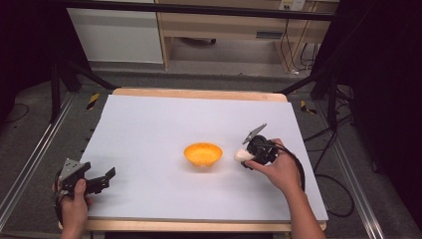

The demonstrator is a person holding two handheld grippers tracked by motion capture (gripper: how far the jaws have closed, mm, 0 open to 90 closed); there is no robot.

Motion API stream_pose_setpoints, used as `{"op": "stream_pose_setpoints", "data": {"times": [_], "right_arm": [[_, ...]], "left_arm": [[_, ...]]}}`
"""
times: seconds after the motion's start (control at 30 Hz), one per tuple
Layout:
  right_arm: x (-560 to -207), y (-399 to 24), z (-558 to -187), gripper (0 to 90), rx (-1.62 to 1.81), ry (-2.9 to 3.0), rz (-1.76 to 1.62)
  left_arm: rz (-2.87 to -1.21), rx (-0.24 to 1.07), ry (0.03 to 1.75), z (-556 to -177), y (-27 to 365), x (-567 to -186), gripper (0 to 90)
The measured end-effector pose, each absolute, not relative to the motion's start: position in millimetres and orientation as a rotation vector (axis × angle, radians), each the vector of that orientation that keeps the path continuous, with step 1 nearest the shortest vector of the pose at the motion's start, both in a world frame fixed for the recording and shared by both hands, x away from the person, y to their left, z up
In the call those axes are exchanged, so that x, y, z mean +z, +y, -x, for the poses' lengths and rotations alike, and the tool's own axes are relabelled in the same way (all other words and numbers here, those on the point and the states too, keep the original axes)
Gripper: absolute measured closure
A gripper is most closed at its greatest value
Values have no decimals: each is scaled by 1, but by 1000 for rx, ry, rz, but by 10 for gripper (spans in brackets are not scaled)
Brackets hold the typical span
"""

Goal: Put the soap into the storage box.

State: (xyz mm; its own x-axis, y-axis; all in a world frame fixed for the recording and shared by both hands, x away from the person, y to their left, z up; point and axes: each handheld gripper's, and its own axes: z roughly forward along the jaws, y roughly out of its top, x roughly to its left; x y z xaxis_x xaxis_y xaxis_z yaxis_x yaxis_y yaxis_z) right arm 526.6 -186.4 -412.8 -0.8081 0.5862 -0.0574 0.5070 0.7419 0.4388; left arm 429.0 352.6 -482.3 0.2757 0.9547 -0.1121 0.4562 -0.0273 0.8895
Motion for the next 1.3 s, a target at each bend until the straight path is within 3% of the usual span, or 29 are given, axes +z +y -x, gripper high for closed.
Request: {"op": "stream_pose_setpoints", "data": {"times": [1.3], "right_arm": [[-380, -128, -545, 488, 675, 2809, -531]], "left_arm": [[-1626, 679, 1323, -429, 353, -482, 10]]}}
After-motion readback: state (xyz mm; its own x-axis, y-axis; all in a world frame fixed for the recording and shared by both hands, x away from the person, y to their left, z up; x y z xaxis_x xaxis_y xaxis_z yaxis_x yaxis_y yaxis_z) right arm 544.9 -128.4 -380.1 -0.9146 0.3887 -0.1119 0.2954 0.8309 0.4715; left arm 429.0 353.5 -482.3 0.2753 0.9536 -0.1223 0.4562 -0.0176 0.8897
